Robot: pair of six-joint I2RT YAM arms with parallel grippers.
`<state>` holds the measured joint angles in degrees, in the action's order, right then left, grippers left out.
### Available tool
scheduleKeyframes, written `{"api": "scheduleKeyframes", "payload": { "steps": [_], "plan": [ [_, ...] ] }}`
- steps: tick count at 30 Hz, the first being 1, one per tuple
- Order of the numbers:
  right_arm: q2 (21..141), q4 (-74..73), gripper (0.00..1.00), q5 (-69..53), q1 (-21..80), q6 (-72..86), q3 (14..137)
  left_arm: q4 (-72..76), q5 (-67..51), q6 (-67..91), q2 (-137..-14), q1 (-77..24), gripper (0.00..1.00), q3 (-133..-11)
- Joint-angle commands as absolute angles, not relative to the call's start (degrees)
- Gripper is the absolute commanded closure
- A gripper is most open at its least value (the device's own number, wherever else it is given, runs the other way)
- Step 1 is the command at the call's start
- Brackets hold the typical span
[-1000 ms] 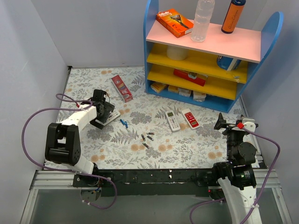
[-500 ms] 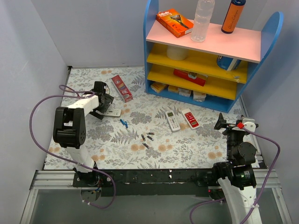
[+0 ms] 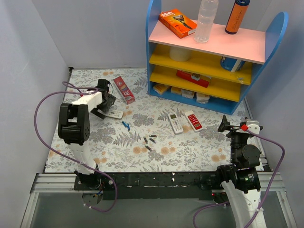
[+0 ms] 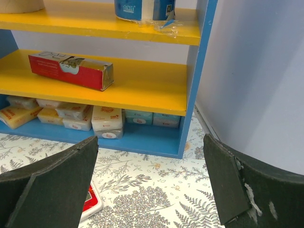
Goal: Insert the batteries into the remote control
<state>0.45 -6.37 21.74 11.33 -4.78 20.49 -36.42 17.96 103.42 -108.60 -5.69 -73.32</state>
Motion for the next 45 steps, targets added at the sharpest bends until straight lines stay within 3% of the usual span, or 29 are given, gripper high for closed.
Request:
{"api": "scheduleKeyframes", "payload": {
  "steps": [1,4,10,14,18,20,22,30,38,45],
  "plan": [
    [-11.34,-5.18,0.02,22.15,11.6,-5.01,22.59,-39.73,19.78,104.15,-110.74,-5.45,0.07,-73.83],
    [-11.34,-5.1,0.02,22.06,11.69,-5.01,22.68,-40.17,19.34,103.8,-112.32,-5.45,0.18,-74.09],
    [-11.34,-5.1,0.02,21.8,11.69,-4.49,23.11,-41.92,18.46,103.01,-114.17,-5.54,0.28,-74.18],
    [-10.81,-5.53,0.02,17.85,11.69,-3.26,24.87,-41.4,17.41,102.31,-112.95,-5.54,0.49,-73.04],
    [-8.27,-6.68,0.02,8.83,11.69,-0.45,26.89,-39.39,16.7,101.08,-109.88,-5.54,0.8,-71.63],
    [-5.55,-6.68,0.02,5.38,11.69,1.21,28.03,-38.41,16.09,100.03,-108.55,-5.54,0.85,-70.67],
    [-1.52,-7.12,0.02,0.54,11.6,2.8,29.61,-37.27,14.95,99.23,-106.71,-5.54,0.98,-70.14],
    [15.37,-10.2,0.02,-18.51,11.69,4.3,33.4,-27.01,5.82,93.96,-97.57,-5.54,1.0,-64.34],
    [31.1,-6.51,0.02,-29.17,11.78,12.21,31.55,-8.02,-17.36,86.14,-82.38,-5.54,1.0,-54.76],
    [41.29,16.49,0.02,-38.05,15.27,29.34,24.0,20.06,-37.5,91.38,-71.91,-5.89,1.0,-42.38]
  ]
}}
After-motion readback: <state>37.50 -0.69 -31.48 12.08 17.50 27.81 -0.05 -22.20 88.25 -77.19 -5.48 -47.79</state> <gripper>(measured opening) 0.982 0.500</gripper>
